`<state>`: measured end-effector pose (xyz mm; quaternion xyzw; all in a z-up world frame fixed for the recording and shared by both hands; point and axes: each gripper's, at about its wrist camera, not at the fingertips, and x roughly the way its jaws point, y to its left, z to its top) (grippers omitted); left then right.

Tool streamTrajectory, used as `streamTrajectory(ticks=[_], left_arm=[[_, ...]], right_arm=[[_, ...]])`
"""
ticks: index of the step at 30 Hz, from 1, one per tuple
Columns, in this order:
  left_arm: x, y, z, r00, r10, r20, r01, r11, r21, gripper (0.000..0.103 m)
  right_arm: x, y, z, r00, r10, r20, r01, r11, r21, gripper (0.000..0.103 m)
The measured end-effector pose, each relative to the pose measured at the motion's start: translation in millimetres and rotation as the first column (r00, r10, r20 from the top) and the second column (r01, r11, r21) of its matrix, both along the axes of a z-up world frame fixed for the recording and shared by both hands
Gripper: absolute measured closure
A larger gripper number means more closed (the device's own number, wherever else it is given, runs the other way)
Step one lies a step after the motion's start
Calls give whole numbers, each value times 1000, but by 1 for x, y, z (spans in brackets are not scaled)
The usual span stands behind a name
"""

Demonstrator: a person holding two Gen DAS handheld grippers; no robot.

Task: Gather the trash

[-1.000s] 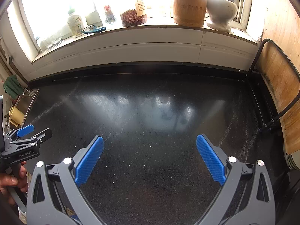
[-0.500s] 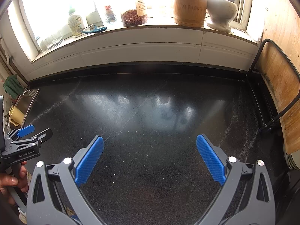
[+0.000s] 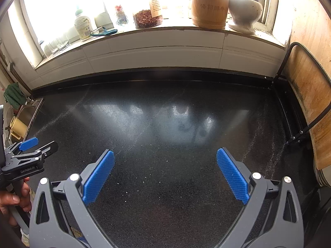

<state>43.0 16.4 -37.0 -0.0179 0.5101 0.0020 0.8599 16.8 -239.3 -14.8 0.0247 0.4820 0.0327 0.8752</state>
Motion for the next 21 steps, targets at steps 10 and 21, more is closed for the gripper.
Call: streamTrajectory(ticks=[10,21], left_arm=[[2,-1,0,1000,-6,-1,6,1000,4,7],[5,1,0,1000,5,-1,-5,1000,9,7]], right_arm=[[2,0,-2,1000,-1,-2,1,1000,3,7],[3,-1,-2,1000,-1,-4,1,1000,5,7]])
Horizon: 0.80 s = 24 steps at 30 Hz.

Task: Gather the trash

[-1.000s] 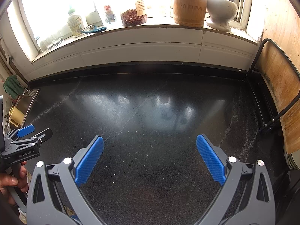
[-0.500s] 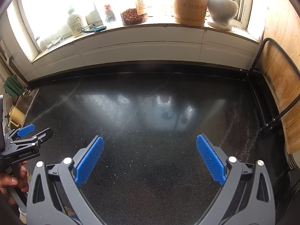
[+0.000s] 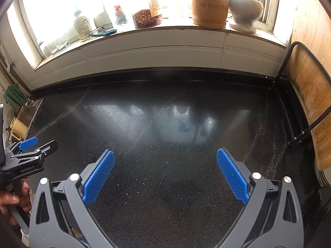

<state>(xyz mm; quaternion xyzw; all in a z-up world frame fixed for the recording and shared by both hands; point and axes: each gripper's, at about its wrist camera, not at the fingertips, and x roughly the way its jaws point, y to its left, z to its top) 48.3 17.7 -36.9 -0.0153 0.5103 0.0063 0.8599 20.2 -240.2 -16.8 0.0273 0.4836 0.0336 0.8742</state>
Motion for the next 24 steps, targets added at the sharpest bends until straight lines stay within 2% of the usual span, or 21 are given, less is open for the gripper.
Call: streamTrajectory(ticks=[19,24], left_arm=[[1,-5,2,999,-25,22,25,1000,3,7],[6,-3,-3,1000,-27,4,27,1000,16,7]], right_arm=[[4,-3,-3,1000,-7,-1,7,1000,9,7],[6,-5,-6,1000,-9,-7,9,1000,9,7]])
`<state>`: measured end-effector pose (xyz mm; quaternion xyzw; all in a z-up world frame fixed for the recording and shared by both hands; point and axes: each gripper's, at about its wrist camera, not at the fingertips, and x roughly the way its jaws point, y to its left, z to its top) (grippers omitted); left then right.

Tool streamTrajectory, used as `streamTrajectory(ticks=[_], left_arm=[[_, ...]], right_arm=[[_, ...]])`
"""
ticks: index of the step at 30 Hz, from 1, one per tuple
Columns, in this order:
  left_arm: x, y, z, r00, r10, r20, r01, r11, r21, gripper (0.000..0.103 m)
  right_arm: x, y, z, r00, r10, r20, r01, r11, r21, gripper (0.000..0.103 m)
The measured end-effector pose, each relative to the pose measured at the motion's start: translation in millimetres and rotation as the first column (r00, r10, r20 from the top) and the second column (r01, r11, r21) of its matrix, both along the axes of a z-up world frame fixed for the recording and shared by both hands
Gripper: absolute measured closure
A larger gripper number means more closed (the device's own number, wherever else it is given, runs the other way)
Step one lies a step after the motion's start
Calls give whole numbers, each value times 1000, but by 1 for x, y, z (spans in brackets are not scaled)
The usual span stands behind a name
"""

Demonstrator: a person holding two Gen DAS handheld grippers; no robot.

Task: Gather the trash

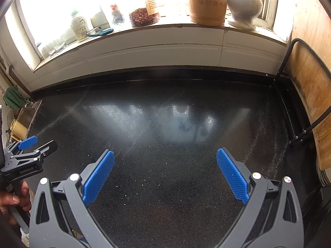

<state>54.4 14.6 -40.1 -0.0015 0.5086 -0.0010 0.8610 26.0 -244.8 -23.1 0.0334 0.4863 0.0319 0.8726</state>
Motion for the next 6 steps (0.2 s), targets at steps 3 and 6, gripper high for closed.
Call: streamTrajectory(ticks=[3,6], left_arm=[[4,5,-8,1000,-3,7,3,1000,-5,7],[9,12,-23,1000,-22,14,21,1000,10,7]], right_arm=[[0,-3,-4,1000,-4,3,4,1000,0,7],[3,-9,-16,1000,-5,20,5,1000,-12,7]])
